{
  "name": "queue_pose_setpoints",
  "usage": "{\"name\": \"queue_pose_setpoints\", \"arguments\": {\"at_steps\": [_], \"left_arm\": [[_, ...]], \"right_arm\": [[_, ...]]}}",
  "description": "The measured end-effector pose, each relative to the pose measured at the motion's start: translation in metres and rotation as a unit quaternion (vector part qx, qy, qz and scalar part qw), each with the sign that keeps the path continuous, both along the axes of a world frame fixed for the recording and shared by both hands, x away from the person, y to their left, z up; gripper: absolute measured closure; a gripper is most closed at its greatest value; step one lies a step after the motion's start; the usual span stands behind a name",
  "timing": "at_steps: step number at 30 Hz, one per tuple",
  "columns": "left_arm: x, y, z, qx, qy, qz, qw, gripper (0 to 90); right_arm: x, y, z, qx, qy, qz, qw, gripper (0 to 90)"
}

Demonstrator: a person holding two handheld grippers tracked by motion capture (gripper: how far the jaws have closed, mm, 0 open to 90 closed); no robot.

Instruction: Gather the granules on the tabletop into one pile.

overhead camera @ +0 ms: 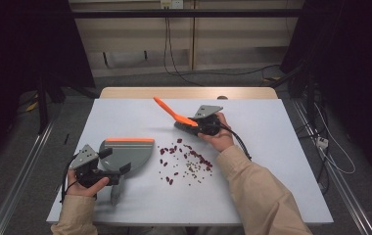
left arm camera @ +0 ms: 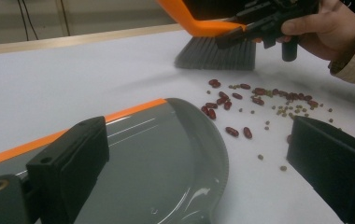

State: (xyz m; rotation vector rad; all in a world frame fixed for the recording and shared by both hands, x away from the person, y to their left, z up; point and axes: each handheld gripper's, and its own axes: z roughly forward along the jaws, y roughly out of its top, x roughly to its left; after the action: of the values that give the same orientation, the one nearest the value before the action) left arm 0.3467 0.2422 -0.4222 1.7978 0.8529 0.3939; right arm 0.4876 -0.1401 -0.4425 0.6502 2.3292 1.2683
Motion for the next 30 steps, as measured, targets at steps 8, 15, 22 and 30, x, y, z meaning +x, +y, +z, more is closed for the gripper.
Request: {"name": "queue_pose_setpoints", "arguments": {"at_steps": [8,15,22,30], "left_arm": [[-0.001,0.002,-0.001,-0.001,0.003,0.002,1.0,5.5],[-0.001,0.003,-0.001,-0.002,0.001,0.003,1.0,5.5],[-0.002,0.002,0.0,-0.001,0.0,0.001,1.0,5.5],[-0.002,0.003,0.001,0.0,-0.002,0.004,1.0,5.5]], "right_arm": [[-0.022,0.006,0.002,-0.025,0.002,0.058,0.998,70.7],[-0.044,0.006,0.006,-0.036,0.007,0.088,0.9954,70.7],[-0.061,0.007,0.008,-0.044,0.01,0.106,0.9933,70.6],[-0.077,0.004,0.008,-0.037,0.013,0.122,0.9918,70.6]]}}
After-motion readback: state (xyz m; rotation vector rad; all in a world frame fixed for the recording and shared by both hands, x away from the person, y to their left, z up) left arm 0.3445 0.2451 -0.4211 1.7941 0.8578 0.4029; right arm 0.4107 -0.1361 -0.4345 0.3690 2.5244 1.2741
